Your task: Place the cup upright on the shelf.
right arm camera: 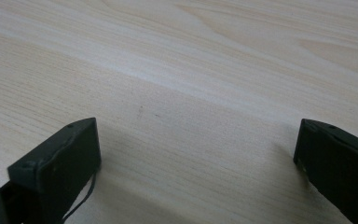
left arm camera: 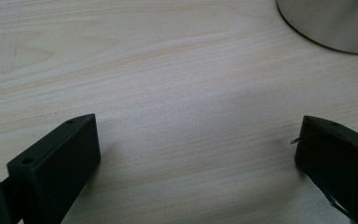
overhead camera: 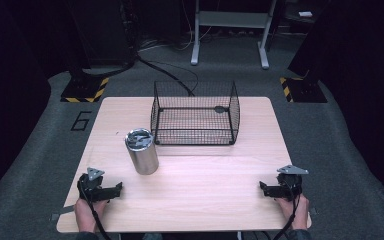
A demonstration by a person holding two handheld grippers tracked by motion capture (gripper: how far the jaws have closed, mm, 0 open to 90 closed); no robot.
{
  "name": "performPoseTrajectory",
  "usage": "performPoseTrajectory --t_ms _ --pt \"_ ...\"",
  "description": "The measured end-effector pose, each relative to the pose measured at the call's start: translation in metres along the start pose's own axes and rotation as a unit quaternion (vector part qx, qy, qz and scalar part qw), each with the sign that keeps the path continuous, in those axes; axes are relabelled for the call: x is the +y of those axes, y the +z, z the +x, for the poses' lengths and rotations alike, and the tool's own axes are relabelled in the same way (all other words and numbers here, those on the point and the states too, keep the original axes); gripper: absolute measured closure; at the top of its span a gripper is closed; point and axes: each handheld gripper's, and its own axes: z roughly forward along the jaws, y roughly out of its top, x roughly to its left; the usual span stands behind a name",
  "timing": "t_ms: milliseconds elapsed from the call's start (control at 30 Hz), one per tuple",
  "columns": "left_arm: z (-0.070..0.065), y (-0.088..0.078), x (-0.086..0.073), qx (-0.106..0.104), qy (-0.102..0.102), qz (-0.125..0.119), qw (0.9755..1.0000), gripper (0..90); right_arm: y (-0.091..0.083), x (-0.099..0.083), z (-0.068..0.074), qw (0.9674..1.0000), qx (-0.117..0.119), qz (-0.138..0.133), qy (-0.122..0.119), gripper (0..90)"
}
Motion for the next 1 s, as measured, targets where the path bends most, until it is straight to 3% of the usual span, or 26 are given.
performPoseTrajectory --t_ms 367,400,600,767,867,1000 --pt "0.001 0.001 0.001 -0.005 0.0 0.002 1.0 0.0 0.0 0.0 0.0 1.0 0.0 0.0 0.002 0.0" --pt "0.003 0.0 0.001 -0.009 0.014 0.009 0.9998 0.0 0.0 0.0 0.0 1.0 0.0 -0.001 0.0 0.0" --pt "0.001 0.0 0.001 -0.003 -0.002 0.003 1.0 0.0 0.0 0.0 0.0 1.0 0.0 0.0 0.002 0.0" --pt "0.004 -0.003 0.001 -0.005 0.004 0.016 0.9998 0.1 0.0 0.0 0.0 1.0 0.0 0.0 0.002 0.0" --pt "0.003 -0.008 0.005 -0.018 -0.009 -0.01 0.9997 0.1 0.0 0.0 0.0 1.0 0.0 0.0 0.002 0.0" --pt "-0.003 -0.026 0.017 -0.035 0.004 -0.038 0.9986 0.0 0.0 0.0 0.0 1.0 -0.001 0.0 0.002 0.0"
